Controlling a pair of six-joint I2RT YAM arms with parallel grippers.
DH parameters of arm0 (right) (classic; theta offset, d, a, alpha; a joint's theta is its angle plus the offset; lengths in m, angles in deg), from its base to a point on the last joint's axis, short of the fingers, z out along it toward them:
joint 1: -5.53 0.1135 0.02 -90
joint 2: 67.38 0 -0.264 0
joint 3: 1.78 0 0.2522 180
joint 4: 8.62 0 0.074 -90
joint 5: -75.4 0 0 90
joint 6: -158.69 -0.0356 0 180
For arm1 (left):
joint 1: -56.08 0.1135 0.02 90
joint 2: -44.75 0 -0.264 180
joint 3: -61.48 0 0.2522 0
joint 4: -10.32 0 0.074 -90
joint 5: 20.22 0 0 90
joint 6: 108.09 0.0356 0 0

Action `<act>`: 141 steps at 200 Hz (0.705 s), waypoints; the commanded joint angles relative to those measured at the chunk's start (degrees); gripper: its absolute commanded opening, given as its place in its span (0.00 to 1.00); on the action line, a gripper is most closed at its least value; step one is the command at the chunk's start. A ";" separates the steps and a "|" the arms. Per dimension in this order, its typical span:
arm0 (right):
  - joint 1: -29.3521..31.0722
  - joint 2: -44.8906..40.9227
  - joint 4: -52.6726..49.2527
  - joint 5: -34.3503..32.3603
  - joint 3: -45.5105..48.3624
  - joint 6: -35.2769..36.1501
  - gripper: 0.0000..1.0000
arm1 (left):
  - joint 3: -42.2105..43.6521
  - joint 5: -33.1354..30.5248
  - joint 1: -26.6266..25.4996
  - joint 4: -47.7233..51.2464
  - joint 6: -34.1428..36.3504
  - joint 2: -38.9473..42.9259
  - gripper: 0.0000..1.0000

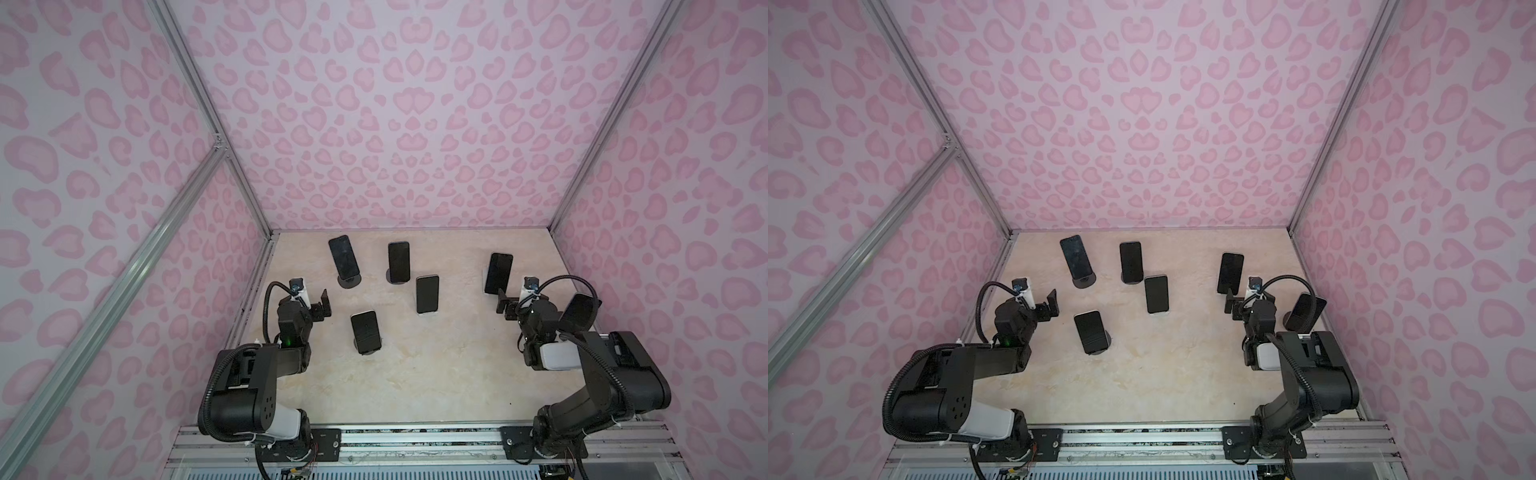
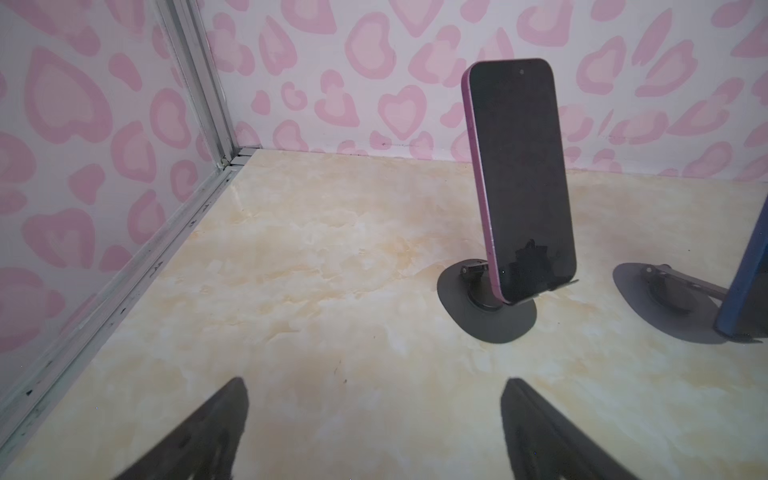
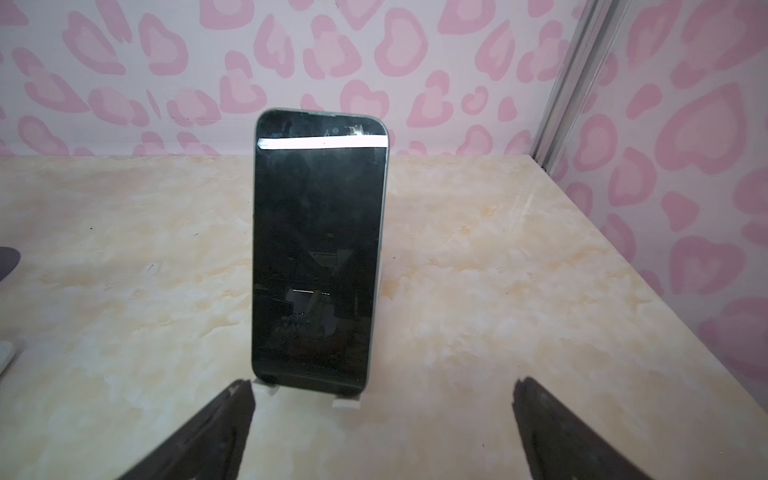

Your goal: Remove the phone from the phone stand

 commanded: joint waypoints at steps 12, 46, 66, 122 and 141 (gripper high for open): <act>-0.03 0.04 0.63 -0.02 0.08 0.27 1.00 | -0.42 0.28 -0.02 -0.96 0.17 -0.10 0.98; 0.28 -0.11 0.67 -0.56 0.22 0.42 1.00 | -0.37 0.23 -0.01 -0.94 0.13 0.00 0.98; 0.32 -0.09 0.77 -0.65 0.13 0.45 1.00 | -0.42 0.27 0.02 -0.96 0.14 -0.02 0.98; 0.49 -0.08 0.72 -0.88 0.10 0.51 1.00 | -0.42 0.28 0.02 -0.94 0.13 -0.14 0.98; 0.50 -0.11 0.71 -0.91 0.09 0.56 1.00 | -0.42 0.27 -0.02 -0.90 0.13 -0.14 0.98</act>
